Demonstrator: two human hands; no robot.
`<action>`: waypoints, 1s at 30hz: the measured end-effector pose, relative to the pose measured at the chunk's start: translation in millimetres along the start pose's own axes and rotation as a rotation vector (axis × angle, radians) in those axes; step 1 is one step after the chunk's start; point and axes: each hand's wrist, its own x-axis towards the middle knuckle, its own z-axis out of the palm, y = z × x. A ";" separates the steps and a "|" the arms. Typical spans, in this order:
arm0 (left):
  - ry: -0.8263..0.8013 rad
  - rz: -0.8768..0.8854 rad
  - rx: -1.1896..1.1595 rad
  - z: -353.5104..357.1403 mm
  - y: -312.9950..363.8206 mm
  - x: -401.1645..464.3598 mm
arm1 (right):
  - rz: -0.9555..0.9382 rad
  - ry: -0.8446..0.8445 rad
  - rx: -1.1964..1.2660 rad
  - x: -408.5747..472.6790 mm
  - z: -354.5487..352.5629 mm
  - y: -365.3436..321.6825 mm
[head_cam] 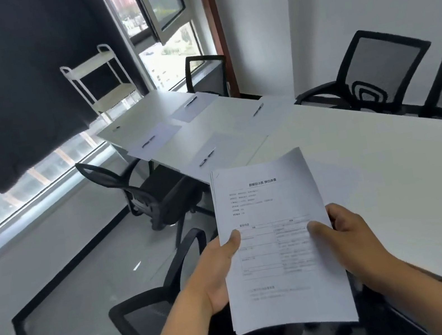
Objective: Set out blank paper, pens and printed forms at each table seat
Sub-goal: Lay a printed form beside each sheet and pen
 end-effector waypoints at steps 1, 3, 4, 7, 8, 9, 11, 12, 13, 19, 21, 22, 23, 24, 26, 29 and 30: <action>0.003 0.011 0.006 -14.6 4.4 -0.7 | 0.005 0.005 0.008 -1.4 14.3 -4.0; -0.009 0.009 0.020 -45.9 14.7 -0.9 | 0.016 0.030 0.032 -2.7 46.0 -12.6; -0.023 0.004 0.029 -64.2 20.9 -0.2 | 0.018 0.052 0.040 -0.9 63.9 -16.8; -0.067 -0.006 0.050 -86.8 38.5 2.8 | 0.034 0.101 0.086 -0.2 88.0 -25.2; -0.075 -0.005 0.059 -96.1 44.9 3.8 | 0.040 0.113 0.097 1.7 97.7 -27.9; -0.084 -0.007 0.069 -104.7 51.8 5.8 | 0.048 0.125 0.115 2.7 106.5 -30.6; -0.107 -0.028 0.084 -112.6 60.1 15.1 | 0.057 0.148 0.152 2.9 113.7 -34.3; -0.121 -0.036 0.090 -113.3 62.9 20.9 | 0.061 0.158 0.163 4.4 114.7 -35.2; -0.143 -0.044 0.097 -112.7 65.6 27.3 | 0.068 0.173 0.165 6.6 114.5 -35.4; -0.221 -0.109 0.122 -85.1 72.6 81.0 | 0.100 0.295 0.152 38.7 90.8 -19.4; -0.202 -0.126 0.134 -75.5 74.9 98.9 | 0.115 0.320 0.167 54.4 83.0 -10.9; -0.191 -0.132 0.144 -72.0 75.5 108.6 | 0.123 0.325 0.174 63.5 79.7 -6.0; -0.190 -0.136 0.163 -67.3 77.9 121.8 | 0.136 0.328 0.182 75.6 76.6 -1.4; -0.184 -0.140 0.182 -64.2 80.3 135.5 | 0.148 0.333 0.191 87.2 74.6 3.9; -0.159 -0.171 0.208 -59.1 86.2 156.2 | 0.170 0.343 0.191 103.7 72.5 9.9; -0.156 -0.212 0.235 -49.6 83.9 187.0 | 0.195 0.380 0.178 123.6 63.6 20.7; -0.154 -0.226 0.232 -46.2 83.7 195.1 | 0.196 0.398 0.177 128.5 60.2 22.9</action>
